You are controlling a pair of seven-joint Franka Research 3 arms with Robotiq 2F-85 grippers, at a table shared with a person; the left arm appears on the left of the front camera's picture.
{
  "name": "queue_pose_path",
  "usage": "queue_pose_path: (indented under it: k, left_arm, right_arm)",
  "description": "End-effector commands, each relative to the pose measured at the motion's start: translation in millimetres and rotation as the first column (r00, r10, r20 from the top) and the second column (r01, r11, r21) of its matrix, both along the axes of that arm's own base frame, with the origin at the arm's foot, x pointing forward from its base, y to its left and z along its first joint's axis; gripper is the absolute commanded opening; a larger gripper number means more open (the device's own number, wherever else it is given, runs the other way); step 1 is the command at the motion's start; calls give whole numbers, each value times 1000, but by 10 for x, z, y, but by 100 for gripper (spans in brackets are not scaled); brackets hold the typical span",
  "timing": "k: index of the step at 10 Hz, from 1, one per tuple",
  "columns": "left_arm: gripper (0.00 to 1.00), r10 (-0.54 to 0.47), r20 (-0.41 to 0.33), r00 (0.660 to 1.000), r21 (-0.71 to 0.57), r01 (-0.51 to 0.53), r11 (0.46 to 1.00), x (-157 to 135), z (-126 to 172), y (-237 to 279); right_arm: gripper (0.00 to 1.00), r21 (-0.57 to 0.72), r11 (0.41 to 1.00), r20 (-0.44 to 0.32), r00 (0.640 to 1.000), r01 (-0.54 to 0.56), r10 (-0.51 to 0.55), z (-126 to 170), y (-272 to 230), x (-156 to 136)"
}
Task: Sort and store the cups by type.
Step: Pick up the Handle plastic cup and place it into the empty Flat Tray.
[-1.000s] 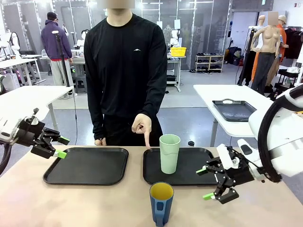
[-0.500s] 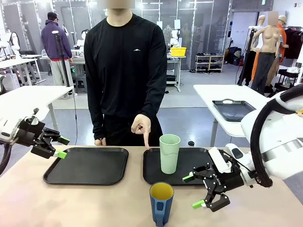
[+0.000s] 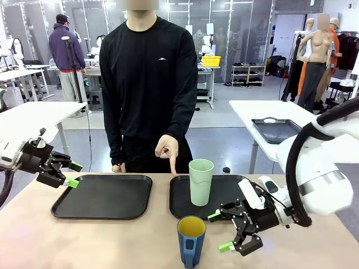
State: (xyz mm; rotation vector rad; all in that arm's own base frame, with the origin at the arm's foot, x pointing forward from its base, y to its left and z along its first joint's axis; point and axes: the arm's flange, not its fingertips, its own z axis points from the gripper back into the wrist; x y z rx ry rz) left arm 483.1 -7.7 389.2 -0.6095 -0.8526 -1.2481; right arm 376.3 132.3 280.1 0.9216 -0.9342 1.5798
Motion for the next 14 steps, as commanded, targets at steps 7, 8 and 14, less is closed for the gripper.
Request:
queue_pose_path:
  k: [7, 8, 14]
  left_arm:
    - [100, -8, 14, 1000, -24, 8, 1000, 1, -9, -5]
    - [100, -8, 14, 1000, -24, 8, 1000, 1, -9, -5]
    - [100, -8, 14, 1000, -24, 8, 1000, 1, -9, -5]
  right_arm:
    - [100, 35, 997, -38, 997, -71, 72, -474, 329, 129]
    - [100, 42, 996, -47, 996, -72, 74, -495, 364, 136]
    - [100, 94, 992, -63, 994, -80, 86, -595, 533, 186]
